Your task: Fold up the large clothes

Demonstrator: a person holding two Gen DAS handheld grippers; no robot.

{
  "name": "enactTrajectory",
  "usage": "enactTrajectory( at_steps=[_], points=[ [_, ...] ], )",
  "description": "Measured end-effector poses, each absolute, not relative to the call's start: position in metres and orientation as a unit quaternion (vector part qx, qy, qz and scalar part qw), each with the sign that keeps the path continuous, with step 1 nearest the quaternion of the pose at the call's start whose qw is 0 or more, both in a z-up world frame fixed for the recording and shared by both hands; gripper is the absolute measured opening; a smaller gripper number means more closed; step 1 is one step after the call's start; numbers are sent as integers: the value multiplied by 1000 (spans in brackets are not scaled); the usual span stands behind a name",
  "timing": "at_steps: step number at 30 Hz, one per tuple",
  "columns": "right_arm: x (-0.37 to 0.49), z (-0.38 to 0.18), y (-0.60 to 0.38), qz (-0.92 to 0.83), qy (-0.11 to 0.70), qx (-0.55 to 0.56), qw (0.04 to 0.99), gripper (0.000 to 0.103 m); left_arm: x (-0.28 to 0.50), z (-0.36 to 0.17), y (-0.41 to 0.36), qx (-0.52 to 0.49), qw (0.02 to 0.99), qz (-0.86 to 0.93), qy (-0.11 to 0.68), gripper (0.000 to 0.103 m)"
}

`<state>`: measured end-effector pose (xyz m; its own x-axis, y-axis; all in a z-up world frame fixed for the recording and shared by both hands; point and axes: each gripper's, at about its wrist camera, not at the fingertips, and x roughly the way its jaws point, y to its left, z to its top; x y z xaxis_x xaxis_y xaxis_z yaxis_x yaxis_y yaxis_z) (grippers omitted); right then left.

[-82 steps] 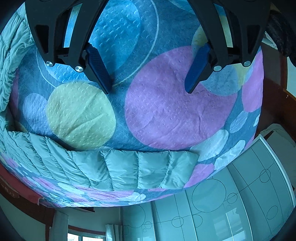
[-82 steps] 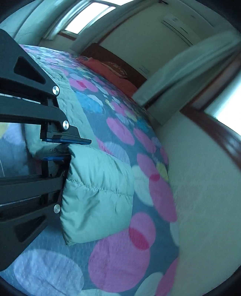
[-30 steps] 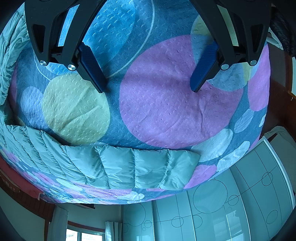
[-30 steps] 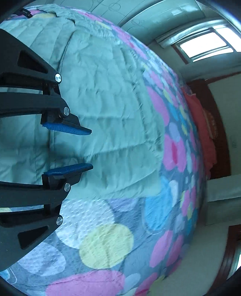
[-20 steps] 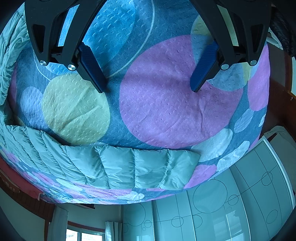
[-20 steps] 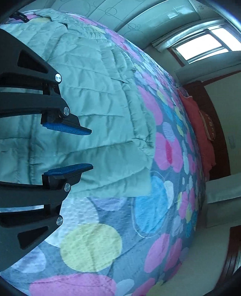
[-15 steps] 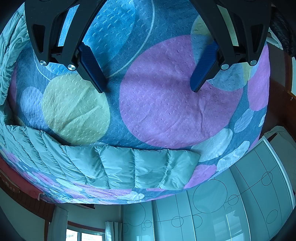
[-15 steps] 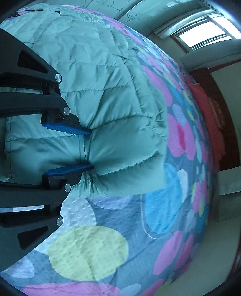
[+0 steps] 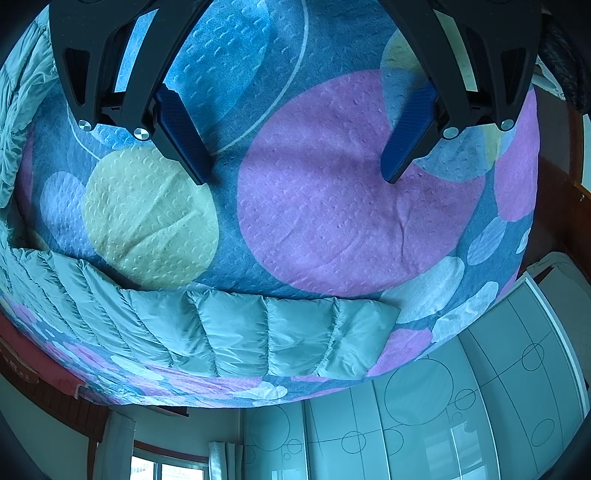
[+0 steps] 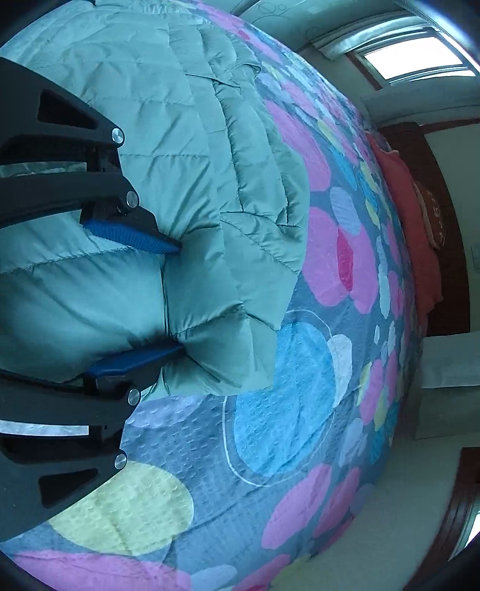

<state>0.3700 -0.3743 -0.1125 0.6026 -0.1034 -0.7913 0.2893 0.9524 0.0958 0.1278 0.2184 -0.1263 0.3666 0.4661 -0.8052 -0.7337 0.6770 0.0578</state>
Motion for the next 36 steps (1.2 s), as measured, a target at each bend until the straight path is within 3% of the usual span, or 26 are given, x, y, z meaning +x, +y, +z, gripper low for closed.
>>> enactTrajectory(
  at_steps=[4, 22, 32, 36],
  points=[
    [328, -93, -346, -82, 407, 126, 901, 61, 127, -127, 220, -159, 810, 372, 424, 96],
    [307, -134, -300, -83, 425, 68, 899, 65, 124, -123, 227, -192, 813, 351, 422, 101],
    [303, -134, -298, -89, 417, 64, 902, 66, 128, -111, 276, -325, 843, 267, 336, 100],
    [302, -134, -297, -90, 415, 63, 903, 66, 131, -116, 297, -366, 844, 246, 306, 96]
  ],
)
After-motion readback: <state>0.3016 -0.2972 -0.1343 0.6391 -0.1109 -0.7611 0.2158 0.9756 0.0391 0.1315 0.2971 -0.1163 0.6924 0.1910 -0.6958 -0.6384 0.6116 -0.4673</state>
